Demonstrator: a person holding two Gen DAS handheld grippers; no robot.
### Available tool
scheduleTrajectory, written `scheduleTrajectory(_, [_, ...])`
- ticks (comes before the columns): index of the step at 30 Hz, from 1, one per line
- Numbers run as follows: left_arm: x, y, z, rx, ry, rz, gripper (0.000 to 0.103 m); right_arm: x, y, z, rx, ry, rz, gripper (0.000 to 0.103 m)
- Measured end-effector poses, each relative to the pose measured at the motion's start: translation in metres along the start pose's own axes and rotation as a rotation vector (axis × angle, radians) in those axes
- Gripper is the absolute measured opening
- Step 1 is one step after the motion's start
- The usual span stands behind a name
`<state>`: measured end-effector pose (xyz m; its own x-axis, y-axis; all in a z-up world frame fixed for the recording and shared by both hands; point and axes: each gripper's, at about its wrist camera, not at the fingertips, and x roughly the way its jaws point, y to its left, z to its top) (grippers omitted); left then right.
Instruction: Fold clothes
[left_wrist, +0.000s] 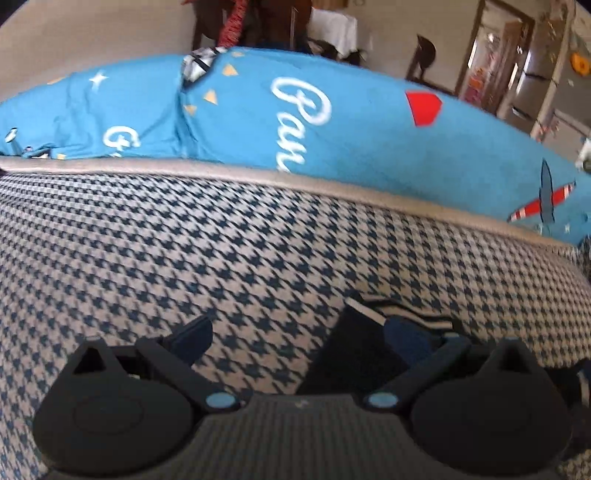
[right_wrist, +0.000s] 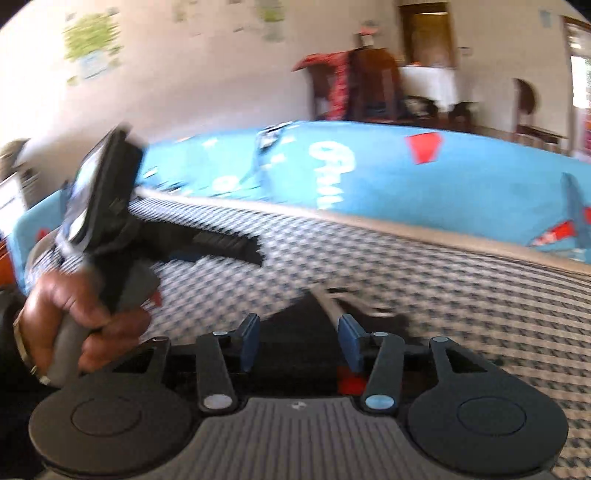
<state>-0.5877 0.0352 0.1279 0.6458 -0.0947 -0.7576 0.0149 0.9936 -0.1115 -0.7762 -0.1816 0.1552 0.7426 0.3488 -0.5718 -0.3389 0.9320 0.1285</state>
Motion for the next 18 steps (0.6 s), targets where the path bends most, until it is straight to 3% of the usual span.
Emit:
scheduleTrajectory(7, [0.030, -0.008, 0.001, 0.025, 0.075, -0.048, 0.103, -0.016, -0.047, -0.002, 0.146, 0.007, -0.134, 0.065])
scheduleTrajectory(14, [0.051, -0.012, 0.001, 0.084, 0.107, -0.087, 0.103, -0.018, -0.085, -0.014, 0.289, 0.050, -0.139, 0.070])
scheduleTrajectory(18, [0.064, -0.011, 0.004, 0.087, 0.140, -0.154, 0.103, -0.006, -0.095, -0.018, 0.346, 0.085, -0.127, 0.072])
